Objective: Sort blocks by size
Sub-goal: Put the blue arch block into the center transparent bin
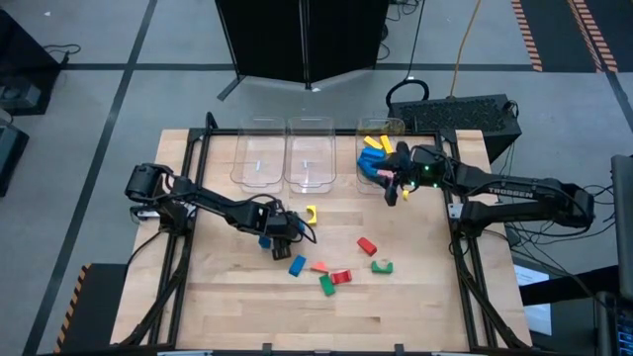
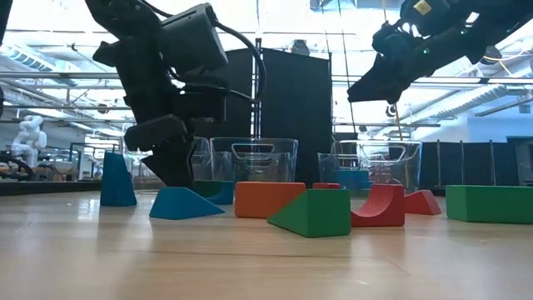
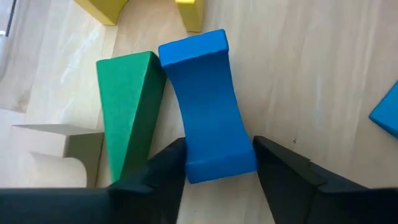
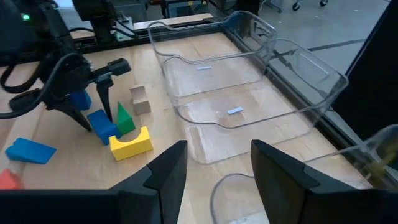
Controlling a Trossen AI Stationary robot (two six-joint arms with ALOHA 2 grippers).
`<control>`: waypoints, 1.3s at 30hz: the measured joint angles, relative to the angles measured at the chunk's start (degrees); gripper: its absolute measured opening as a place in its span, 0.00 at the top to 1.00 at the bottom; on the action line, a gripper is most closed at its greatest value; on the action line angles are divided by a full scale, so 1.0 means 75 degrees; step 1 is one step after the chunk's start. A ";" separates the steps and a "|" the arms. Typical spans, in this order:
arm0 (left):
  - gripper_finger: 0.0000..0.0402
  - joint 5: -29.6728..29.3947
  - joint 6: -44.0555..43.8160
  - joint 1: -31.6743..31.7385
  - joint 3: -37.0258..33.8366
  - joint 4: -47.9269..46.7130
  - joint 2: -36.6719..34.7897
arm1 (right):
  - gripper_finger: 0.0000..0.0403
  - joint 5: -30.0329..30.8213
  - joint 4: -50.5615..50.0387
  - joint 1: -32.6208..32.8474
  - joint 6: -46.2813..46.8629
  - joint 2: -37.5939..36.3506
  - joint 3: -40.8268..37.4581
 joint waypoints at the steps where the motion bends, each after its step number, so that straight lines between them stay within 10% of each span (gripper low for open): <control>1: 0.56 0.0021 0.0000 0.0004 0.0019 -0.0004 0.0006 | 0.59 -0.0003 0.0000 0.0053 0.0000 0.0000 0.0000; 39: 0.69 0.0006 0.2388 0.0188 0.1925 0.1022 0.0008 | 0.38 -0.1254 0.4377 0.2366 0.0312 0.4196 0.0190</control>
